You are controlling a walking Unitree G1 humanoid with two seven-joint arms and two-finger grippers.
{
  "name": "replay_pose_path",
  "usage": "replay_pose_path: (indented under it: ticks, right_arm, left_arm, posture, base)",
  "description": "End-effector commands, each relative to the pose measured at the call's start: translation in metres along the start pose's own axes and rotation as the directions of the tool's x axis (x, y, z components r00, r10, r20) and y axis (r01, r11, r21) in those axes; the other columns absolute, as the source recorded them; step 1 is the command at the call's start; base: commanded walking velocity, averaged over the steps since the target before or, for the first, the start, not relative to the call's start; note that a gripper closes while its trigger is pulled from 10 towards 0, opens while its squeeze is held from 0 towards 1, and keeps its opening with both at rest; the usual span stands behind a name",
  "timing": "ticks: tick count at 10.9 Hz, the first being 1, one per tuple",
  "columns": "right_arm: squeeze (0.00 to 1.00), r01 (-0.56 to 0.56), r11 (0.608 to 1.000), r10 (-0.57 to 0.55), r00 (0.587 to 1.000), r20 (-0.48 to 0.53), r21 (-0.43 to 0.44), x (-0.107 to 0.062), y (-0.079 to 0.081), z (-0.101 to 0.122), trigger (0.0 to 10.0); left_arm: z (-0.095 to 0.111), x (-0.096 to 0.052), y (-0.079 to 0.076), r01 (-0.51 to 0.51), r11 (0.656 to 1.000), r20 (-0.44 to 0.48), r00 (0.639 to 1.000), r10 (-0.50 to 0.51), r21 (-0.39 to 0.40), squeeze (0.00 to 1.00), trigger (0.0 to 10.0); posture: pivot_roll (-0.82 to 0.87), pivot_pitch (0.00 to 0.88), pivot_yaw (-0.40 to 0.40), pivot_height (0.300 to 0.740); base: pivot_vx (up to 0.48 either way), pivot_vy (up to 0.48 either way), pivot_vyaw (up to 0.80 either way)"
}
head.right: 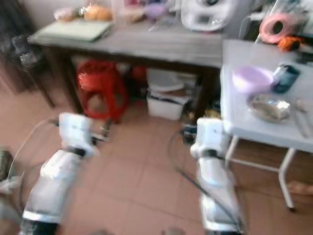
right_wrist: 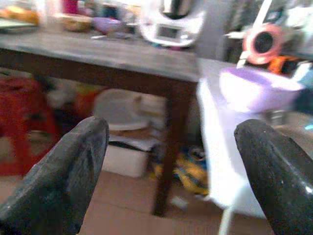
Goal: Setting the table
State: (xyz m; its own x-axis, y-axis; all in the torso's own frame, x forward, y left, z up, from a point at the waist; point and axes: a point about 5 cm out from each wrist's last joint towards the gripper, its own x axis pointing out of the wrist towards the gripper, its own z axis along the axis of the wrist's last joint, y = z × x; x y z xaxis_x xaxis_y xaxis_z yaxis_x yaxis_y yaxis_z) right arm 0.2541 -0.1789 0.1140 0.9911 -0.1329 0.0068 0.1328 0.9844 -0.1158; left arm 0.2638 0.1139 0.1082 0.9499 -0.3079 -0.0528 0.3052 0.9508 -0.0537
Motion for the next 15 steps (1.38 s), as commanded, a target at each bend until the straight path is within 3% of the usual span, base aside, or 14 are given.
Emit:
replay_pose_path:
  ticks: [1,7,9,13,15]
  right_arm:
    - [0.0,-0.042,0.998,0.04,0.999,0.029,0.051,0.004,0.012,0.01,10.0]
    - [0.0,-0.073,0.995,0.071,0.997,0.033,0.074,0.011,0.018,0.014,10.0]
    - [0.0,-0.079,0.994,0.077,0.996,0.034,0.075,0.01,0.017,0.014,10.0]
    - [0.0,-0.086,0.994,0.083,0.996,0.039,0.072,0.012,0.018,0.015,10.0]
    - [0.0,-0.087,0.994,0.084,0.996,0.042,0.072,0.013,0.018,0.016,10.0]
  left_arm:
    - [0.005,-0.003,0.012,-0.044,0.999,0.018,0.999,0.044,0.008,0.0,10.0]
    - [0.007,0.001,0.004,-0.006,1.0,0.019,1.0,0.006,-0.01,0.0,10.0]
    - [0.006,0.0,0.002,-0.009,1.0,0.017,1.0,0.009,-0.02,0.0,10.0]
    - [0.007,0.005,0.004,-0.046,0.999,0.013,0.999,0.046,-0.008,0.0,10.0]
    - [0.007,0.006,0.004,-0.047,0.999,0.013,0.999,0.047,-0.006,0.0,10.0]
  posture:
    - [-0.02,0.0,-0.012,0.74]
    - [-0.02,0.0,0.004,0.74]
    - [-0.03,0.0,0.002,0.74]
    - [-0.03,0.0,0.001,0.74]
    - [-0.03,0.0,0.002,0.74]
  base:
    - [0.319,0.0,0.0]
    - [0.333,0.0,-0.8]
    - [0.341,0.0,0.0]
    - [0.0,0.0,0.0]
    - [0.0,-0.405,0.0]
